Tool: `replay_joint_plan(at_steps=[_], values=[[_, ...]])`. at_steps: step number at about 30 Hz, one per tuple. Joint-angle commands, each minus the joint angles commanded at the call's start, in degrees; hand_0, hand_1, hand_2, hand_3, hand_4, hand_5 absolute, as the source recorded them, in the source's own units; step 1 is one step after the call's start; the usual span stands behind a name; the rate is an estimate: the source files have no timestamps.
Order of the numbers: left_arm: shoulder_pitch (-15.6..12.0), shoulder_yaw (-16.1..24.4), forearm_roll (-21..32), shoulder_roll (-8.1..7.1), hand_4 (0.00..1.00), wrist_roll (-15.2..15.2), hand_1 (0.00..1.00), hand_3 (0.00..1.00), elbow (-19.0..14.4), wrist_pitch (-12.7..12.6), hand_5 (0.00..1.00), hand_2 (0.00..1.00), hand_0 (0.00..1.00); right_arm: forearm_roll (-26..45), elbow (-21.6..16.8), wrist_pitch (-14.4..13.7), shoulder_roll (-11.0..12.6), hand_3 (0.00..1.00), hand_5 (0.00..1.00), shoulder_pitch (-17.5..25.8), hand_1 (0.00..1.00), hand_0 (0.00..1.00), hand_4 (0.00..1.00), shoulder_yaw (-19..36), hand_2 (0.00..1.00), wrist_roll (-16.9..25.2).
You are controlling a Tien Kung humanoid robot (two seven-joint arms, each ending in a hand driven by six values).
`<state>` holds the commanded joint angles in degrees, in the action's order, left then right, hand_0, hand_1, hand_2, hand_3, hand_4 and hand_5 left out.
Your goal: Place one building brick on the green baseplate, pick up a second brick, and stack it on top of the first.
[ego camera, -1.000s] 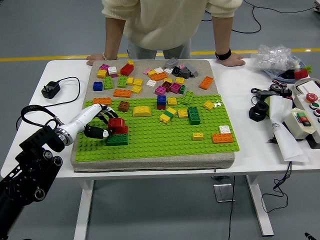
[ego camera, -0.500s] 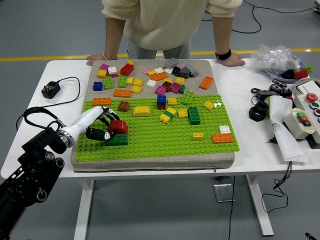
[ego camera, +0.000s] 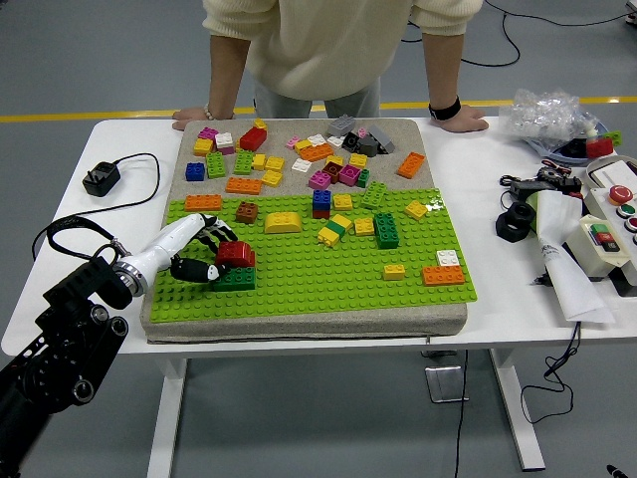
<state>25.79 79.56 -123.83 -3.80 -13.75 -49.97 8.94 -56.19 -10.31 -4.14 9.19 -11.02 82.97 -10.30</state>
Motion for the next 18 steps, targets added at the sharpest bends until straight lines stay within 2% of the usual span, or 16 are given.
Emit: replay_joint_plan(at_steps=[1,6,7,13,14,18], values=[[0.0,0.0,0.0,-0.01,0.61,0.0,0.549,0.495,0.0,0.0,0.021,0.518,0.626,0.0,0.0,0.0,0.0,0.685,0.641,0.0,0.718,0.781,0.914,0.0,0.753,0.0],[0.0,0.0,-0.1,-0.05,0.61,-0.1,0.549,0.495,-0.4,0.1,0.021,0.518,0.626,0.0,0.0,-0.1,0.0,0.685,0.641,0.0,0.718,0.781,0.914,-0.1,0.753,0.1],[0.0,0.0,-0.1,-0.04,0.691,-0.2,0.572,0.508,-0.4,0.1,0.044,0.521,0.644,0.0,0.0,-0.1,0.0,0.684,0.642,0.0,0.718,0.781,0.914,-0.1,0.753,0.1],[-0.1,-0.1,-0.3,0.05,0.691,-0.3,0.572,0.508,-0.4,0.1,0.044,0.521,0.644,0.0,0.0,-0.2,-0.1,0.684,0.642,0.0,0.718,0.781,0.914,-0.1,0.753,0.1],[-0.1,-0.1,-0.3,0.06,0.735,-0.3,0.589,0.516,-0.4,0.1,0.076,0.527,0.663,-0.1,0.0,-0.1,-0.1,0.685,0.64,0.1,0.718,0.781,0.915,-0.1,0.752,0.0],[-0.1,0.0,-0.4,0.08,0.735,-0.4,0.589,0.516,-0.5,0.2,0.076,0.527,0.663,-0.1,0.0,-0.2,0.0,0.685,0.64,0.1,0.718,0.781,0.915,-0.1,0.752,0.0]])
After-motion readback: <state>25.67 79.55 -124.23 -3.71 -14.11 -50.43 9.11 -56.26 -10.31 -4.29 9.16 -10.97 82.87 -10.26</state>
